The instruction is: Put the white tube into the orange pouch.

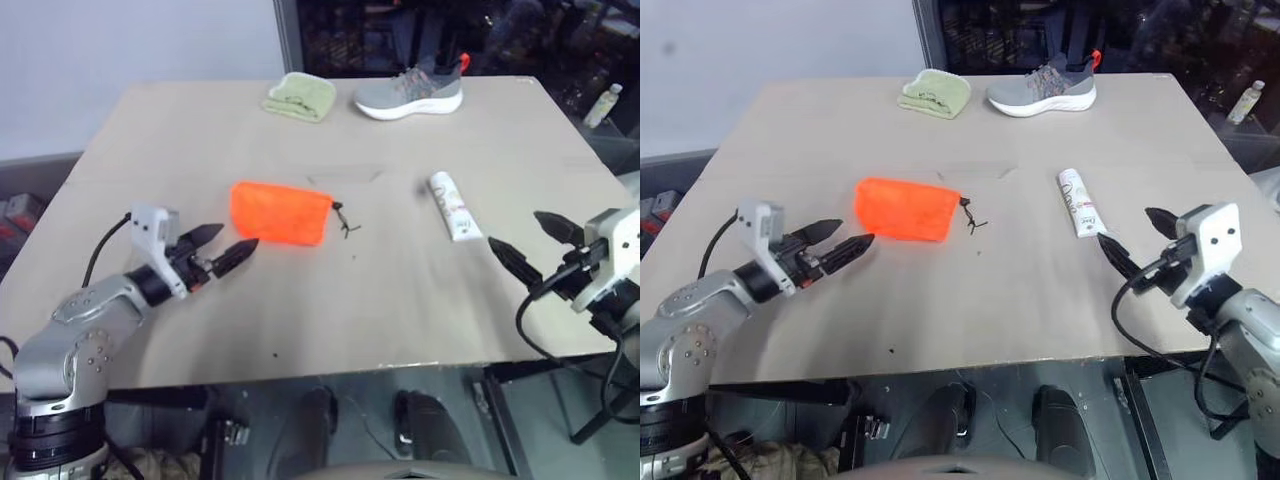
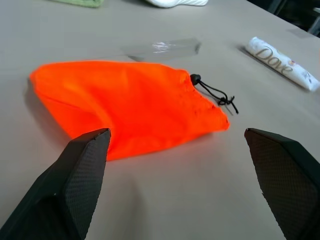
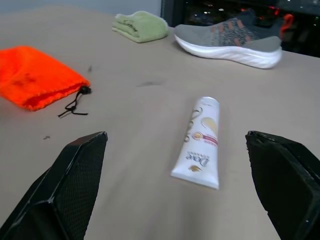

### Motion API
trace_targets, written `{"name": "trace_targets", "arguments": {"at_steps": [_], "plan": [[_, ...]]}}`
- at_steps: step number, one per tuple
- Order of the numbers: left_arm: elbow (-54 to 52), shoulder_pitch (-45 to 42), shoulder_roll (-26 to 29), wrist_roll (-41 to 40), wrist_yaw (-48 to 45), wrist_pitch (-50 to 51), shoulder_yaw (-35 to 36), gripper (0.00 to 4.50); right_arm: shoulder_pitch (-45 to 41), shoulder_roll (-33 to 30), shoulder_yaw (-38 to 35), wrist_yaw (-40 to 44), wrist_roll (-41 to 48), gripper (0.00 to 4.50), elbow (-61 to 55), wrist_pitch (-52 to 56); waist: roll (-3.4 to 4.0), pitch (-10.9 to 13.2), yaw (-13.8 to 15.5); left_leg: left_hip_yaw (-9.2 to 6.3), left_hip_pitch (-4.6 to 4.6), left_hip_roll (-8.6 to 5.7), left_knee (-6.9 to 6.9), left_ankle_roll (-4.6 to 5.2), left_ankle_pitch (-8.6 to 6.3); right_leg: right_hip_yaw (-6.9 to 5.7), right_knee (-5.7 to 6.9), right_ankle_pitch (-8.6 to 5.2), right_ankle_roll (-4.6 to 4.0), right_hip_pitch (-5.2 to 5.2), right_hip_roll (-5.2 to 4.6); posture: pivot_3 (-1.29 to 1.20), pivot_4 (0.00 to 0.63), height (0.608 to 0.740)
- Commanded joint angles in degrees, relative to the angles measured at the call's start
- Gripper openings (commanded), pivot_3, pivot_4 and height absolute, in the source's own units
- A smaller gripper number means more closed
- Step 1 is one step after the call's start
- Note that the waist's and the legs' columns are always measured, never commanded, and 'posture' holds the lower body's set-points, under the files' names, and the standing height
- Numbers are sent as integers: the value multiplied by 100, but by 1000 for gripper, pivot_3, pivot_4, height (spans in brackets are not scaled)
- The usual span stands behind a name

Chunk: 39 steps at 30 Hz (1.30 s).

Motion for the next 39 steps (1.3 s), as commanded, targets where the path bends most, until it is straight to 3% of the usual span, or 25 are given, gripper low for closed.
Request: {"name": "trace_targets", "arguments": {"at_steps": [1, 5, 11, 16, 22, 30, 39], "plan": [[-482, 302, 543, 1835, 134, -1469, -845, 4462, -47, -198, 584, 345, -112, 4500, -455, -212, -3, -1, -7, 1, 1, -2, -1, 2, 1, 1, 1, 0, 0, 0, 0, 0, 150, 740], [-328, 479, 645, 3018, 245, -2880, -1377, 4462, -405, -209, 996, 567, 335, 4500, -692, -41, -5, 1, -1, 19, 1, 4, -8, -2, -9, 20, 1, 5, -10, -10, 2, 0, 150, 740], [-83, 411, 413, 3894, 360, -3624, -1949, 4462, -1042, -258, 1330, 702, 385, 4500, -594, -53, -8, 2, 9, 29, 0, 9, -4, -27, -25, 19, -3, 5, -9, -10, -3, 0, 150, 740], [164, -190, -226, 4900, 848, -3337, -2752, 4462, -1417, -325, 1465, 703, 377, 4500, -490, 84, -11, 3, 28, 38, -1, 15, 1, -27, -24, 15, -3, 5, -7, -7, -1, 0, 150, 740], [138, -517, -713, 4900, 743, -2455, -2870, 4462, -1413, -369, 1435, 693, 458, 4500, -576, 146, -21, 2, 3, 38, -1, 14, 2, 3, -14, 16, -1, 8, -5, -6, 20, 0, 150, 740], [202, -698, -884, 5000, 793, -1941, -2834, 4462, -1349, -261, 1375, 608, 423, 4500, -520, 38, -21, 1, 4, 36, 2, 27, 7, 2, -14, 17, 2, 9, -7, -5, 40, 0, 150, 740], [-71, -1104, -1260, 5066, 696, -525, -3032, 4462, -1168, -194, 1363, 604, 254, 4500, -475, -183, -22, 2, 5, 33, 0, 24, 12, 2, -14, 24, 4, 10, -7, -3, 45, 0, 150, 740]]}}
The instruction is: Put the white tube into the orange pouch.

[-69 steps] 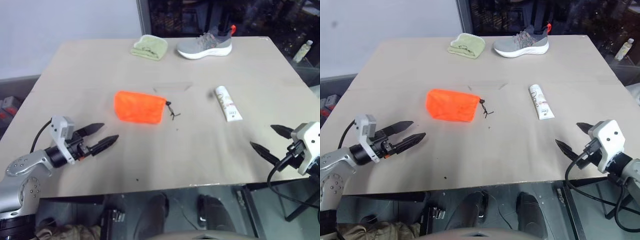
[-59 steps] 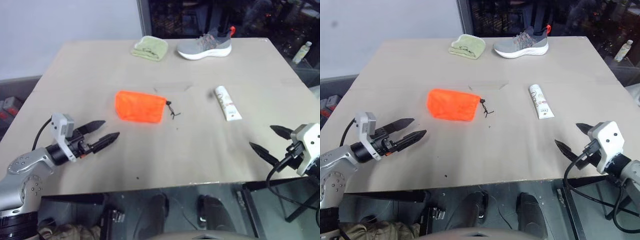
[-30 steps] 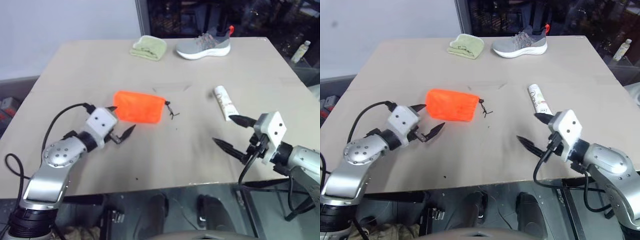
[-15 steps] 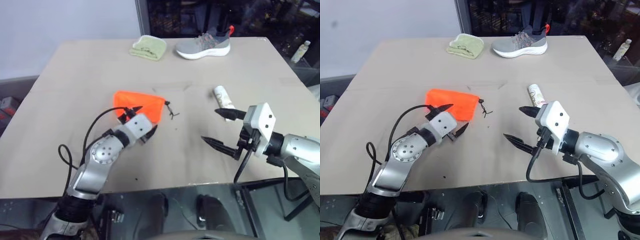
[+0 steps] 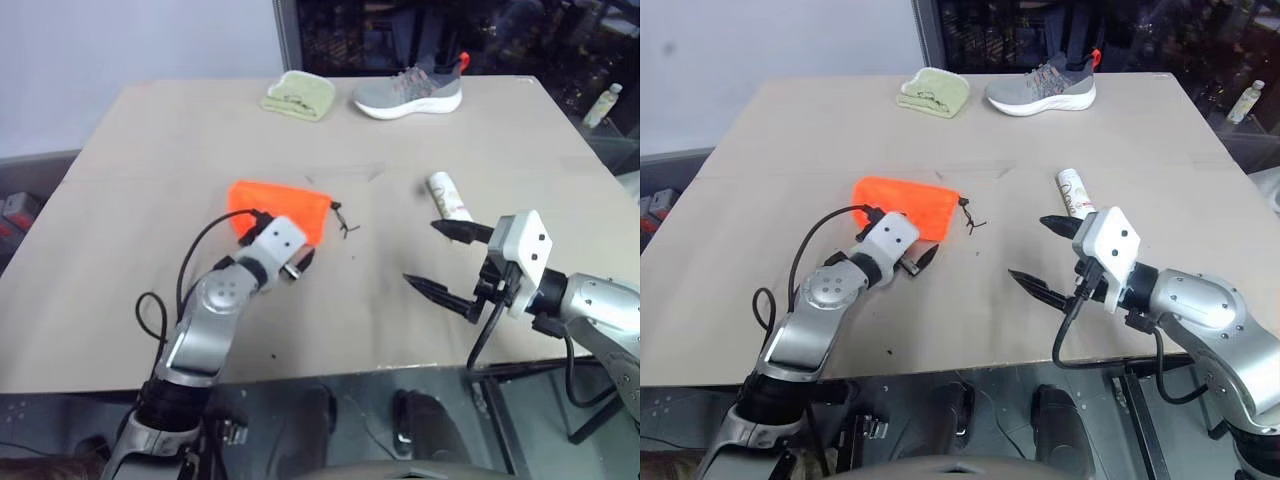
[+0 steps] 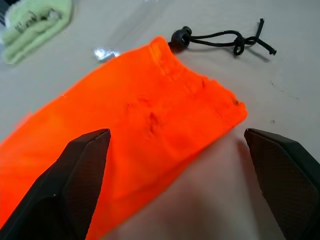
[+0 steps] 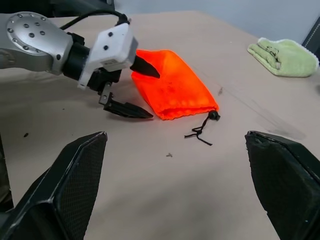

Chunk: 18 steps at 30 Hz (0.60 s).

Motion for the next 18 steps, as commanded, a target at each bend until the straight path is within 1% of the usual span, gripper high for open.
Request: {"name": "trace_targets", "arguments": {"at_steps": [1, 4, 6, 11, 18], "plan": [[-302, -218, -21, 117, -4, 436, -99, 4462, 18, 31, -136, -6, -43, 4500, -76, -195, 0, 0, -3, 0, 1, 0, 0, 0, 0, 0, 1, 0, 0, 0, 0, 0, 150, 740], [-314, -287, -34, 173, 67, 574, -153, 4462, 54, 28, -121, 3, -71, 4500, -73, -237, 0, 0, -15, 2, 2, 1, 0, 0, 0, 2, 2, 0, 0, 0, 1, 0, 150, 740], [-301, -385, -157, 324, 246, 721, -262, 4462, 135, 17, -160, 41, -93, 4500, -51, -295, 0, 0, -4, 1, 2, 1, 0, 0, 0, 2, 2, 0, 0, 0, 2, 0, 150, 740], [-368, -691, -267, 523, 349, 1308, -370, 4462, 191, 13, -153, 35, -133, 4500, -91, -318, -3, 1, 0, -2, -2, -3, 8, 0, 0, 4, 2, 0, 0, 3, 2, 0, 150, 740], [-526, -741, 19, 723, 260, 1510, -579, 4462, 170, 17, -138, 16, -144, 4500, -88, -299, -2, 1, -10, -3, 1, 0, 8, 0, 0, 4, 6, 0, 0, 2, 6, 0, 150, 740]]}}
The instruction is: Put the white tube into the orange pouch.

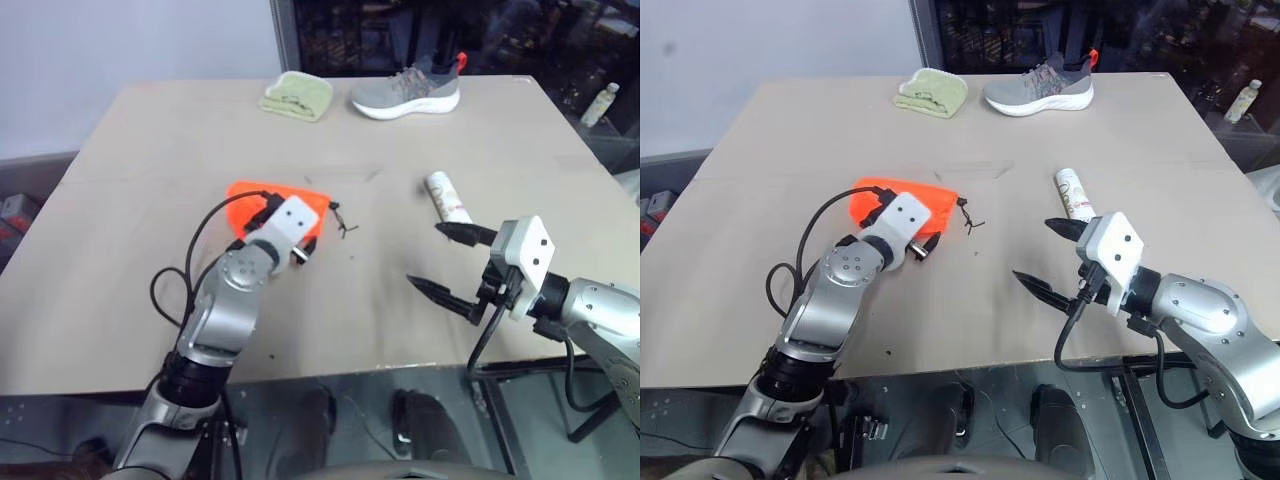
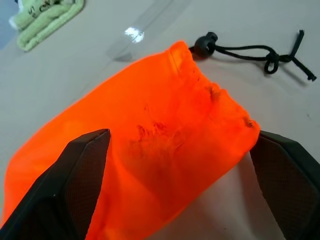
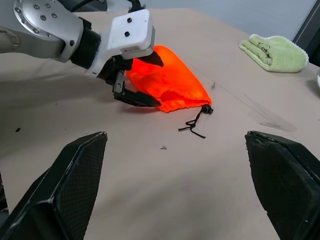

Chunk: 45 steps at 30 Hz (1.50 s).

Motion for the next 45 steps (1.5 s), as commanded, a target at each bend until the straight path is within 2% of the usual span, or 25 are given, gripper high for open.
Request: {"name": "trace_targets", "arguments": {"at_steps": [1, 4, 7, 8, 13, 15, 18, 23, 27, 30, 32, 35, 40, 43, 45], "plan": [[-271, 5, 141, 156, -11, 15, -74, 4462, -43, 9, -124, 3, 23, 4500, -126, -110, 0, 0, 1, 0, 0, 0, 0, 0, 0, 0, 0, 0, 0, 0, 0, 0, 150, 740], [-193, 78, 104, 150, 29, -67, -120, 4462, -53, 4, -122, 26, 13, 4500, -90, -123, 0, 0, 4, 1, 0, -1, 0, 0, 0, 3, 0, 0, 0, 0, -1, 0, 150, 740], [-89, 101, 36, 69, -22, -197, -131, 3646, -62, 12, -118, 21, 1, 4500, -77, -121, 0, 0, 10, 0, -1, -1, 1, 0, 0, 3, 0, 0, 0, 0, -1, 0, 150, 740], [-58, 112, 30, 75, -14, -229, -134, 3254, -64, 16, -118, 14, -2, 4500, -79, -120, 0, 0, 11, 0, -1, -1, 1, 0, 0, 3, 0, 0, 0, 0, -1, 0, 150, 740], [208, 189, 175, -55, -92, -996, -31, 684, -113, 61, -77, -46, -44, 4500, -61, -121, 0, 0, 5, 0, -1, 0, 0, 0, 0, 3, 0, 0, 0, 0, -1, 0, 150, 740], [406, 231, 390, -219, -282, -1607, 73, 48, -129, 94, -49, -66, -76, 4500, -54, -129, 0, 0, -2, 0, 0, 0, 0, 0, 0, 4, 0, 0, 0, -1, -1, 0, 150, 740], [1134, 11, 661, -762, -775, -3030, 357, 48, -137, 153, -29, -84, -154, 4500, -11, -178, 1, 0, 8, 1, 1, 2, -1, 0, 0, 3, 0, 1, -3, -3, 0, 0, 150, 740], [2072, -874, 359, -2065, -1725, -4218, 890, 48, -121, 223, -63, -130, -245, 4500, 6, -225, -1, 1, 69, 2, -11, 3, 11, -1, 0, 0, 0, 5, -8, -1, -5, 0, 150, 740], [2213, -1353, 349, -3369, -3222, -4253, 1165, 48, -41, 243, -104, -174, -281, 4500, -41, -243, -2, 1, 39, 14, -14, -2, 19, 2, -1, 13, -4, 6, -7, 3, -12, 0, 150, 740], [2125, -1366, 743, -4069, -4571, -4076, 1164, 48, -8, 255, -108, -206, -298, 4500, -64, -252, -1, 1, -14, 16, -12, -4, 16, 8, -4, 15, -4, 6, -8, 2, -5, 0, 150, 740], [2126, -1172, 1123, -4170, -5252, -4127, 1109, 48, 12, 267, -114, -225, -306, 4500, -83, -257, -1, 1, -98, 26, -6, 4, 13, 9, -5, 24, -3, 5, -8, 0, 6, 0, 150, 740], [2652, -632, 1699, -3727, -5864, -5063, 1126, 48, 38, 319, -76, -295, -321, 4500, -118, -261, 3, 0, -167, 32, 5, 16, 9, 10, -5, 27, 0, 5, -9, 0, 12, 0, 150, 740], [3674, -304, 1992, -3194, -5781, -5974, 1220, 48, 81, 407, 29, -300, -331, 4500, -162, -262, 3, 1, -74, 39, 2, 58, 16, 9, -5, 10, 1, 14, -24, -2, 20, 0, 150, 740], [3836, -204, 1995, -3144, -5551, -6125, 1363, 1131, 126, 388, 98, -181, -316, 4500, -179, -278, 3, 1, -10, 50, -2, 65, 20, 2, -9, 4, -2, 14, -24, -3, 7, 0, 150, 740], [3473, -33, 2009, -3415, -5435, -5772, 1541, 2002, 165, 369, 129, -105, -304, 4500, -172, -293, 3, 0, -1, 56, -4, 64, 21, 2, -9, 5, -5, 15, -24, -3, 0, 0, 150, 740]]}}
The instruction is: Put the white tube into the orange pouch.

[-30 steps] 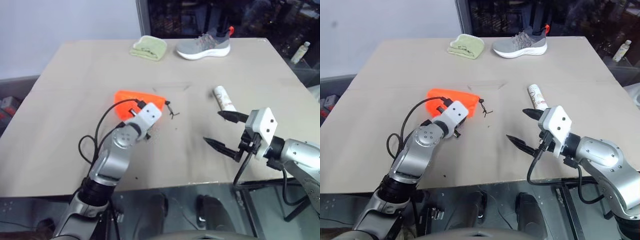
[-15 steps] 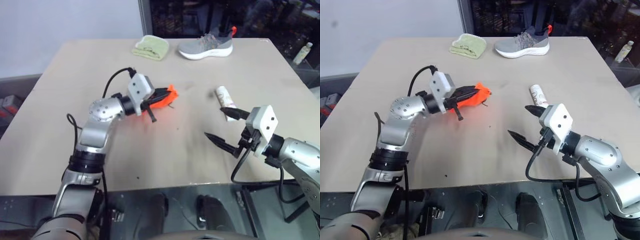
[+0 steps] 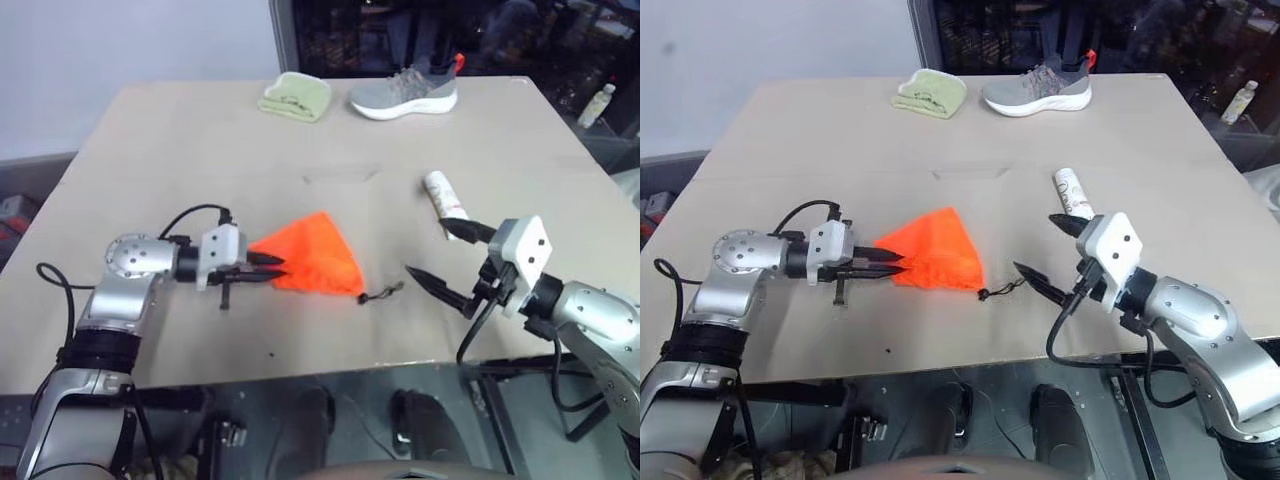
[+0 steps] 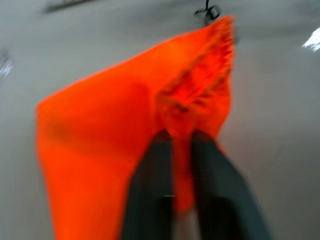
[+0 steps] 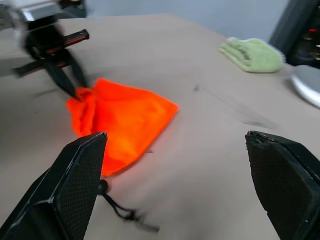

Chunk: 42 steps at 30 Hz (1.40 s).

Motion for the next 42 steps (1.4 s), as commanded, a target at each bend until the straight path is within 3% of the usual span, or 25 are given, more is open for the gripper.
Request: {"name": "trace_targets", "arguments": {"at_steps": [1, 2, 7, 10, 16, 19, 24, 31, 42], "plan": [[-675, 263, 125, -472, 195, 504, 439, 2413, 65, -45, -16, 149, 47, 4500, -195, -159, 0, 0, -3, 2, 0, 0, 0, 0, 0, 1, -2, 0, 0, 0, -3, 0, 150, 740], [-867, 341, 156, -605, 190, 713, 497, 2413, 83, -48, -6, 173, 35, 4500, -195, -166, -1, 0, -1, 2, -4, 0, -1, 4, 2, 1, -3, 0, 0, -2, -3, 0, 150, 740], [-3008, 1638, 1070, -2392, 190, 3642, 1017, 2413, 303, -94, -59, 265, -35, 4500, -222, -264, -1, 3, -56, 4, -3, 4, -24, -6, -5, 9, -8, -1, -2, -17, 4, 0, 150, 740], [-3448, 1724, 1208, -2744, 474, 4301, 1168, 2413, 365, -66, -37, 231, -74, 4500, -250, -293, 5, 7, -30, 3, 0, 12, -24, -7, -5, 1, -6, -2, -2, -16, 11, 0, 150, 740], [-4006, 1342, 1040, -2023, 1113, 4166, 654, 2413, 447, -29, 4, 182, -158, 4500, -259, -378, 6, 7, 1, 15, 2, 16, -16, -35, -21, -9, -7, -2, -1, -13, 3, 0, 150, 740], [-4098, 1249, 1005, -1247, 1406, 3736, 265, 2413, 453, -25, -9, 178, -181, 4500, -233, -412, 6, 7, -5, 31, 2, 18, -13, -35, -21, -4, -13, -2, -1, -14, 0, 0, 150, 740], [-4562, 1364, 1076, -1084, 1744, 4259, 21, 2413, 483, -6, -5, 147, -223, 4500, -232, -446, 5, 7, -3, 34, 0, 17, -16, -23, -14, -1, -12, -1, -1, -16, 7, 0, 150, 740], [-4465, 1434, 1197, -817, 1663, 4131, -45, 2413, 591, 4, -11, 115, -277, 4500, -288, -462, 5, 7, -1, 35, -6, 12, -27, -20, -13, 1, -14, -3, -3, -29, 17, 0, 150, 740], [-3601, 1070, 320, 892, 2661, 3423, -1274, 2413, 638, 12, -46, -77, -263, 4500, -474, -311, 1, 5, 3, 37, -2, 15, -17, -22, -14, 0, -13, -2, -2, -22, 16, 0, 150, 740]]}}
